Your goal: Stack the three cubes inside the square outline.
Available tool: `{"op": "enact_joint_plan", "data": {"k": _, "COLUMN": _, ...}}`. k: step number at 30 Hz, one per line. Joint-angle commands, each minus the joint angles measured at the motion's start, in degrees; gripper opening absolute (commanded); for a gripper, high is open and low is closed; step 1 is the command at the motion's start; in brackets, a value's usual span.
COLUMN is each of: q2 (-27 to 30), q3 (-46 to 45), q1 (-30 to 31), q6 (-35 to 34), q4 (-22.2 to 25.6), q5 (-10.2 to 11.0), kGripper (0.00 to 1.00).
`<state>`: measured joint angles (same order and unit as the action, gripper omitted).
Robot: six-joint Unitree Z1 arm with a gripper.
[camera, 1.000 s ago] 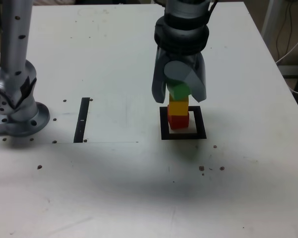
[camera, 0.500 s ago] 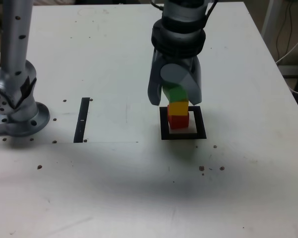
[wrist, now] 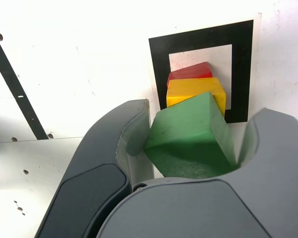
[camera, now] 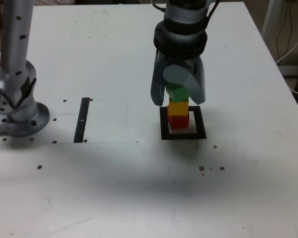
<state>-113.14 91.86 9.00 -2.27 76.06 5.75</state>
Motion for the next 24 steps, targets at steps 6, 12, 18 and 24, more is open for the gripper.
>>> {"op": "enact_joint_plan", "data": {"k": 6, "q2": 0.37, "q3": -0.29, "q1": -0.16, "q6": 0.07, "q4": -0.12, "q5": 0.42, "kGripper": 0.99}}
{"op": "enact_joint_plan", "data": {"k": 12, "q2": 0.73, "q3": -0.44, "q1": -0.17, "q6": -0.26, "q4": 0.41, "q5": 1.21, "kGripper": 0.99}}
{"op": "enact_joint_plan", "data": {"k": 18, "q2": 1.48, "q3": 0.07, "q1": -0.17, "q6": -0.39, "q4": 2.22, "q5": 1.37, "kGripper": 0.99}}
{"op": "enact_joint_plan", "data": {"k": 24, "q2": 6.35, "q3": 0.52, "q1": -0.35, "q6": 0.55, "q4": 7.36, "q5": 1.28, "kGripper": 0.99}}
